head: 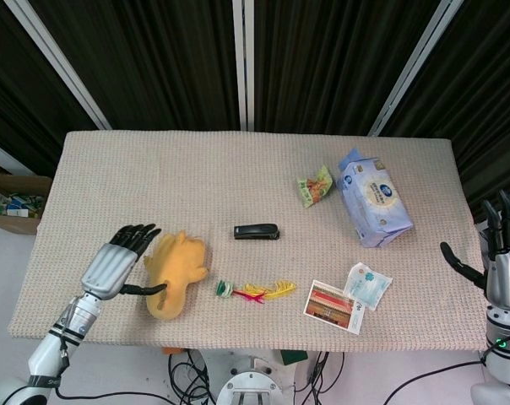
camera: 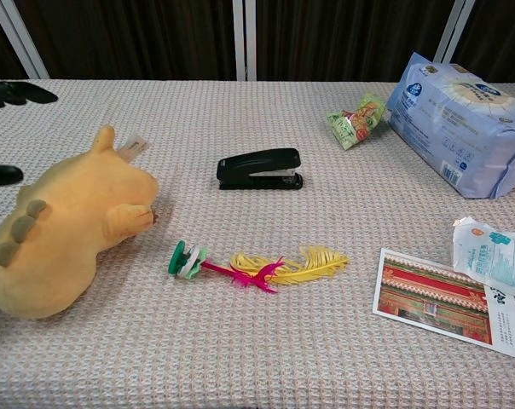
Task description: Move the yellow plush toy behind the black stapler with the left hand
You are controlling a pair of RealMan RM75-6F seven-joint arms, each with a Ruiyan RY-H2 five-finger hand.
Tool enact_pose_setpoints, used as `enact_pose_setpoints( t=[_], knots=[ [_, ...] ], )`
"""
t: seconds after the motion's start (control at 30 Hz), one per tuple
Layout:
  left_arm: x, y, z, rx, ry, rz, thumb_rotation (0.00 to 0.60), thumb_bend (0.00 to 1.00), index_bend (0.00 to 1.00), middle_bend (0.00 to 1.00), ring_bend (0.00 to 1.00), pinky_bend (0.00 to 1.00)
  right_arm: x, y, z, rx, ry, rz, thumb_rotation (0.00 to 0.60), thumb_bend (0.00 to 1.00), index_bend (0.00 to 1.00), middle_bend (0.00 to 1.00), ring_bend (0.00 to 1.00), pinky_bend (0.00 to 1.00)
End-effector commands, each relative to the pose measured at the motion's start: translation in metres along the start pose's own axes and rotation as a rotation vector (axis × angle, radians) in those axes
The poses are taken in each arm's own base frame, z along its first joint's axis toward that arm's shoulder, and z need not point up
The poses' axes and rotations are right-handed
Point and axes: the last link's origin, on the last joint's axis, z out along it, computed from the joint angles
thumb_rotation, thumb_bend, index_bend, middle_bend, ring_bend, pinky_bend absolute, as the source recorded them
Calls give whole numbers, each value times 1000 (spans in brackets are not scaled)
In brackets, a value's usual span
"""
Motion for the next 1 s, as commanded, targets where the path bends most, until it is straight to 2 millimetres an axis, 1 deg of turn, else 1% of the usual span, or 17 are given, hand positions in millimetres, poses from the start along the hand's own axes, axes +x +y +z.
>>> enact_pose_setpoints(
  t=[0.03, 0.1, 0.13, 0.27, 0.4, 0.43, 0.53, 0.63, 0.7, 0.77, 0.87, 0.97, 1.0],
  knots=[
    [-9, 11, 8, -50, -25, 26, 211, 0, 0, 1, 63, 99, -1, 0, 1, -1, -2, 0, 600, 201, 0, 0, 0, 0],
    [-12, 15, 16, -68, -10, 58, 254, 0, 0, 0, 52, 104, -2, -1, 1, 0, -5, 0, 600, 201, 0, 0, 0, 0],
    [-13, 17, 18, -73, -2, 64, 262, 0, 0, 0, 49, 107, -3, -1, 0, 0, -7, -1, 600, 201, 0, 0, 0, 0],
    [-19, 24, 27, -69, -5, 49, 278, 0, 0, 0, 31, 141, -6, -1, -2, -6, -17, -5, 600, 201, 0, 0, 0, 0],
    [-25, 29, 32, -48, -43, 43, 291, 0, 0, 0, 31, 199, -8, 0, -2, -12, -23, -8, 600, 203, 0, 0, 0, 0],
    [-26, 31, 34, -46, -48, 42, 303, 0, 0, 0, 32, 210, -8, 0, -2, -13, -24, -8, 600, 204, 0, 0, 0, 0],
    [-29, 30, 41, -24, -58, 50, 343, 0, 0, 0, 33, 240, -10, 0, -3, -15, -29, -9, 600, 205, 0, 0, 0, 0],
    [-34, 30, 46, -8, -87, 30, 358, 0, 0, 0, 51, 275, -11, 0, -3, -16, -34, -11, 600, 205, 0, 0, 0, 0],
    [-37, 29, 47, -3, -101, 24, 383, 0, 0, 0, 62, 295, -11, 1, -3, -19, -34, -14, 600, 205, 0, 0, 0, 0],
    [-41, 27, 49, 7, -109, 23, 417, 0, 0, 0, 74, 323, -11, 2, -3, -22, -36, -14, 600, 205, 0, 0, 0, 0],
    [-46, 27, 51, 10, -135, -4, 451, 0, 0, 0, 95, 394, -12, 2, -3, -22, -42, -16, 600, 206, 0, 0, 0, 0],
    [-52, 27, 52, -2, -158, 2, 560, 0, 0, 0, 136, 497, -13, 2, -4, -23, -47, -17, 600, 207, 0, 0, 0, 0],
    [-53, 27, 52, -4, -163, 10, 587, 0, 0, 0, 150, 528, -13, 1, -4, -22, -47, -17, 600, 207, 0, 0, 0, 0]
  ],
)
